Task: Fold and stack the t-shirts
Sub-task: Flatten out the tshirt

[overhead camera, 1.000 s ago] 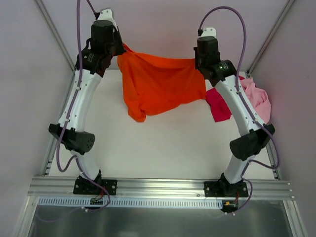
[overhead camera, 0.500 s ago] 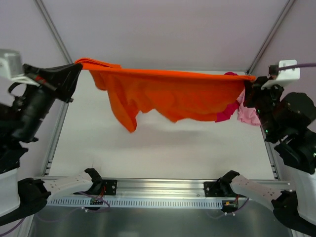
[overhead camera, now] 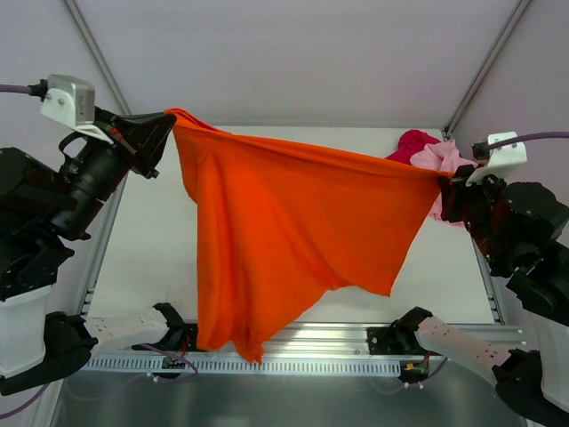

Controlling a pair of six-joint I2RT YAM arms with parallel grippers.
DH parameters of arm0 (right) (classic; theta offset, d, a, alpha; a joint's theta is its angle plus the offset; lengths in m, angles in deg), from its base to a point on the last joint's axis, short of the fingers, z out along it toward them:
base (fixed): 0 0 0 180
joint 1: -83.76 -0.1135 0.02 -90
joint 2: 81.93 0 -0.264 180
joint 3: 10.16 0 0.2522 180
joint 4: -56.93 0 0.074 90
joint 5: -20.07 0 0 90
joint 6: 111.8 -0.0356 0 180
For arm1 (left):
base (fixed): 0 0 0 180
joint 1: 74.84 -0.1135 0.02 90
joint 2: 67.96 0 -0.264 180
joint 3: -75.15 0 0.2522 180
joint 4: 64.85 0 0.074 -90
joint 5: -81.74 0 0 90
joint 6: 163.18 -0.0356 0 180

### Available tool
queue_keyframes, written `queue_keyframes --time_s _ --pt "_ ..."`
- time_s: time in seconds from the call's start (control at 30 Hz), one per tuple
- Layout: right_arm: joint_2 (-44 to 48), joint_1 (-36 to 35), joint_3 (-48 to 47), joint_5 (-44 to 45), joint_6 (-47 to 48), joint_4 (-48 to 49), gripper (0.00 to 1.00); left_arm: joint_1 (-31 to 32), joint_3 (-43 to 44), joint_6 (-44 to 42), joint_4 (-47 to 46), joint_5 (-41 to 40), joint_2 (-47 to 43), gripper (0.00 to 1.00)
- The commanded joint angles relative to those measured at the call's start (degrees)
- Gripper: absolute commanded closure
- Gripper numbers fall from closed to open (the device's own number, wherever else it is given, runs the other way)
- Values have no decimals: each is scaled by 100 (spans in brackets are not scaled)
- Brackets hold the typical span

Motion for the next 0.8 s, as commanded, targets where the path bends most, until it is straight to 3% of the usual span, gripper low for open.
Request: queue_keyframes --time_s 0.0,0.23,0.33,0.43,0.6,0.77 --pt "-266 78 -132 182 -50 -397 99 -45 -419 -560 -412 -1132 24 100" --pt "-952 78 70 -599 -453 -573 99 -62 -1837 -561 -869 -2004 165 100" --pt "-821 34 587 -556 -578 4 99 -150 -2267 -403 -1018 -2066 165 100" --pt "-776 25 1001 -293 -508 497 99 -421 -2444 -271 -1080 -1952 374 100" --pt "-1662 -10 852 295 -270 289 99 -765 -2663 52 -1150 -1706 779 100" --pt "-1849 -63 1247 910 -218 920 99 -880 -2804 274 -1098 -1758 1148 100"
